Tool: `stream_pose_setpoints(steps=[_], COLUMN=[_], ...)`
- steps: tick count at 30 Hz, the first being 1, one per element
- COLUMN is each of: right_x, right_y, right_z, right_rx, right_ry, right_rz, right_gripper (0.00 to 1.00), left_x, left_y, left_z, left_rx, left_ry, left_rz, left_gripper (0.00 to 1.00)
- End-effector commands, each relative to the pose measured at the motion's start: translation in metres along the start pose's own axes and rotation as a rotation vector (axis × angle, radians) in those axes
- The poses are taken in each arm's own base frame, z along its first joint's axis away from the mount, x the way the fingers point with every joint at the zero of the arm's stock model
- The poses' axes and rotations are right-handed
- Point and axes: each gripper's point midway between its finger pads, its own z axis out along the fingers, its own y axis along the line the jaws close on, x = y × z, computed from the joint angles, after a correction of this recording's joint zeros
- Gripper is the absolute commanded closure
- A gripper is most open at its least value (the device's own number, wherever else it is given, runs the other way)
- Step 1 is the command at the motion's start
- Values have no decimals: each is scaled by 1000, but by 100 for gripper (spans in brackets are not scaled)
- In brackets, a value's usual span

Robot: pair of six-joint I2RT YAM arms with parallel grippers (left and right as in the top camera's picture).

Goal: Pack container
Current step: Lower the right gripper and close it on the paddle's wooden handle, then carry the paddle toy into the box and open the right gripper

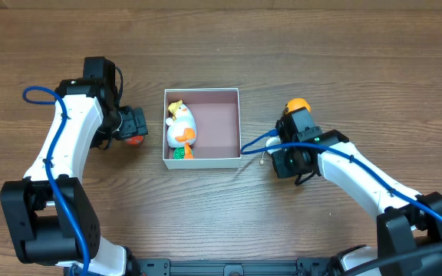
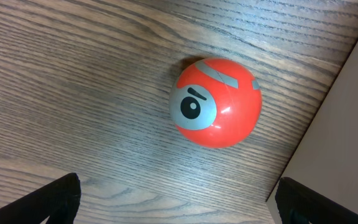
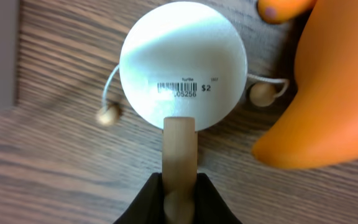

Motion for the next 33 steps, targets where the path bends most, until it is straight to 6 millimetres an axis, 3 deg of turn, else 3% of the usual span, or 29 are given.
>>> stream_pose_setpoints(steps=[1,11,16,21,28,33], right_x=[-23,-49,-52,-55,-65,-75], right_y=[10,20,37,72,145,174], right_z=[-29,-96,-126,-142,-161,-164], right_rx=[-28,-48,-87,-174,-302,-347], right_ry=[-78,-274,-375,-439,-572,-634], right_rz=[-10,-33,-78,-141,-303,-372], right_gripper=[94,96,96,96,96,96], left_x=[-8,-8,-8,-8,-8,-8], left_y=[2,2,2,2,2,2], left_z=[-10,-10,-10,-10,-10,-10], left_rx=[0,0,0,0,0,0], left_ry=[-38,-38,-38,-38,-38,-38], left_rz=[13,13,13,13,13,13], left_gripper=[0,0,0,0,0,0])
